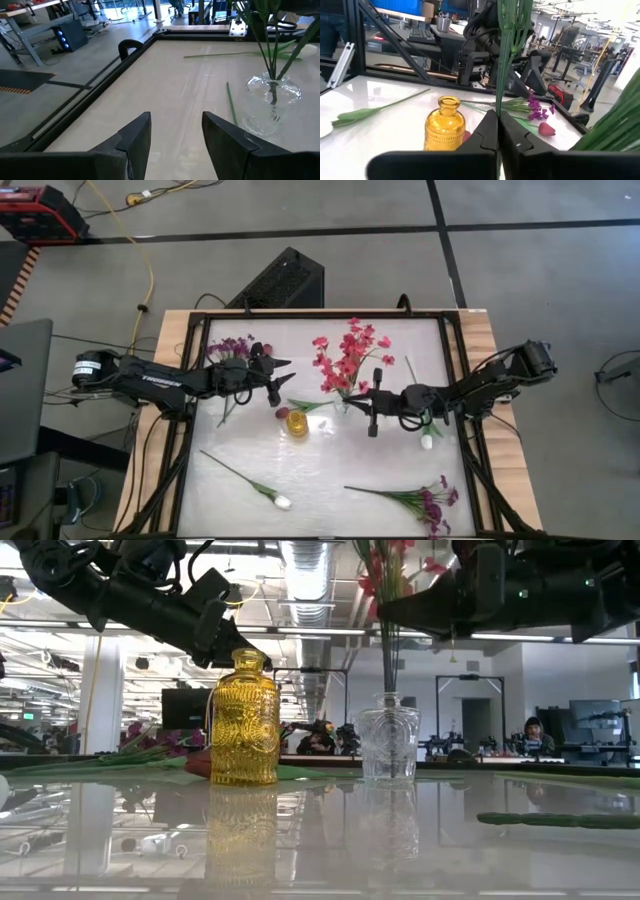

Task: Sort flowers into vase by color
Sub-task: Put the red flowers into the transparent vase, then put the top white tulip into the transparent vase

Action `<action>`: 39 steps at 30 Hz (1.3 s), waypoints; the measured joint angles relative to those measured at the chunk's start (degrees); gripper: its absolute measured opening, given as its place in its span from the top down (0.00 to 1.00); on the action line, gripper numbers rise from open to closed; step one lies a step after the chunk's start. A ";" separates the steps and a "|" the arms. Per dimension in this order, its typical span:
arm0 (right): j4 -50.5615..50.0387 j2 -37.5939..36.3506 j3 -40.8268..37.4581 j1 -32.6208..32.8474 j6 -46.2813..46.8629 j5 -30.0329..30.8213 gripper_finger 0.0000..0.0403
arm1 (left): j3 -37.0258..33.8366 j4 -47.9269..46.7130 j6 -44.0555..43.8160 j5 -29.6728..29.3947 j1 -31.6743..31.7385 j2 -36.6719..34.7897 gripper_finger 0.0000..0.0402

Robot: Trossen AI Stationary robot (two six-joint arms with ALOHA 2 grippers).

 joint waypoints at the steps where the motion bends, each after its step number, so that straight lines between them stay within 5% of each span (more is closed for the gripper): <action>1: -0.35 0.00 0.00 0.00 0.64 0.00 0.89 | 0.00 0.00 0.00 0.00 0.00 0.00 0.58; 14: -7.57 -0.58 0.31 -1.83 11.11 -2.48 0.73 | 0.00 -0.02 -0.43 0.13 0.00 0.00 0.58; 27: -68.74 -9.39 19.23 -2.78 15.28 -6.21 0.51 | 0.00 -0.06 -0.46 0.22 0.00 0.00 0.58; 39: -110.51 -14.95 26.75 -4.06 4.71 -6.38 0.45 | 0.00 -1.05 -0.46 0.28 0.00 0.00 0.58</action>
